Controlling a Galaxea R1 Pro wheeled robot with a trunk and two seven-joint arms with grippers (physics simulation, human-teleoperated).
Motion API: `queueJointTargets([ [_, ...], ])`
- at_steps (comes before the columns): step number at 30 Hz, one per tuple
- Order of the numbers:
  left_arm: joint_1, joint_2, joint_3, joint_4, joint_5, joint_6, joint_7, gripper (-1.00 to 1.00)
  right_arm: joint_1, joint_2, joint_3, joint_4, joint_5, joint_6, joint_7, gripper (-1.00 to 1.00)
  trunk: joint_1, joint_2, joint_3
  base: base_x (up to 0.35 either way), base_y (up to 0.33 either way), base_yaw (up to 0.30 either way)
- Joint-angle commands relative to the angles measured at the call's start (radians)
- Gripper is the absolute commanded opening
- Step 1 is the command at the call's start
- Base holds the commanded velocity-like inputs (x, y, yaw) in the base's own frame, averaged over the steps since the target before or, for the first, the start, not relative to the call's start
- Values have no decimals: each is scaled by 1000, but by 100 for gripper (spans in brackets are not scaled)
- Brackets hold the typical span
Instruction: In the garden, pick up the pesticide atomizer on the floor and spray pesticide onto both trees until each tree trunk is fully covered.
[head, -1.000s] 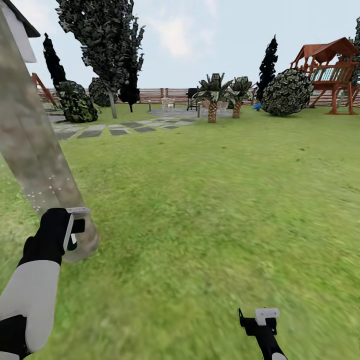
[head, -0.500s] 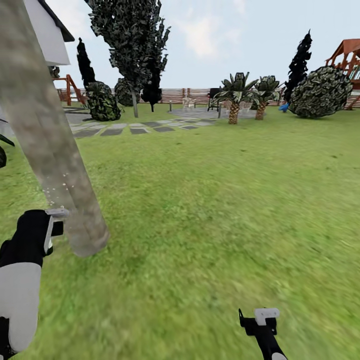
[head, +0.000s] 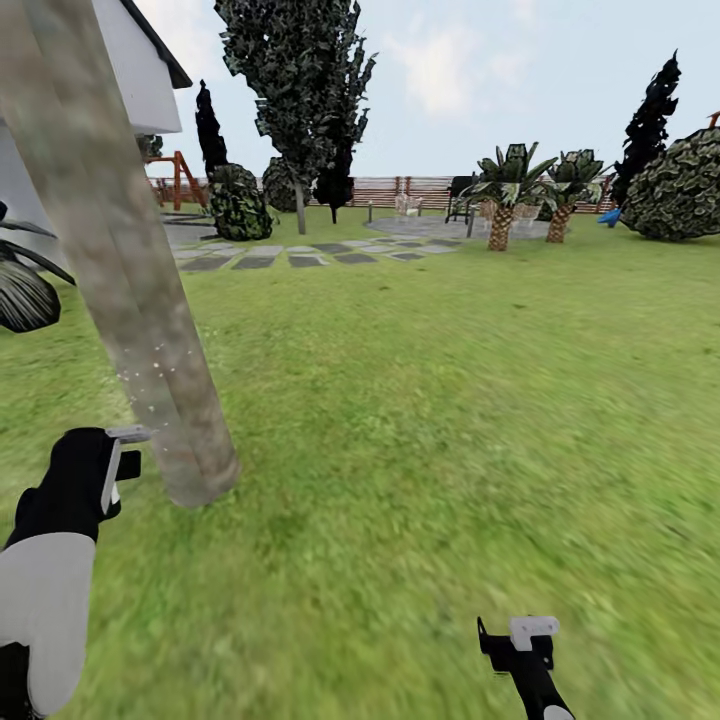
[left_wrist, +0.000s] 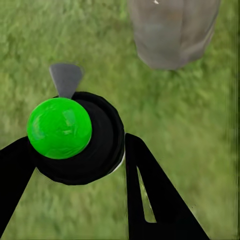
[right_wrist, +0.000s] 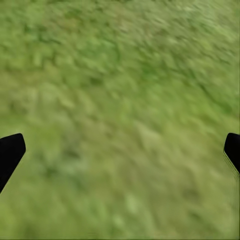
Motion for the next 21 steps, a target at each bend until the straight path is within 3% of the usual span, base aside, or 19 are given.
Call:
queueJointTargets([
  [1, -1, 0, 0, -1, 3, 5, 5, -100, -1, 0, 8, 1, 1, -1, -9, 100, 0, 0, -1, 239, -162, 3],
  [21, -1, 2, 0, -2, -4, 4, 7, -100, -1, 0, 9, 1, 1, -1, -9, 100, 0, 0, -1, 209, -190, 13],
])
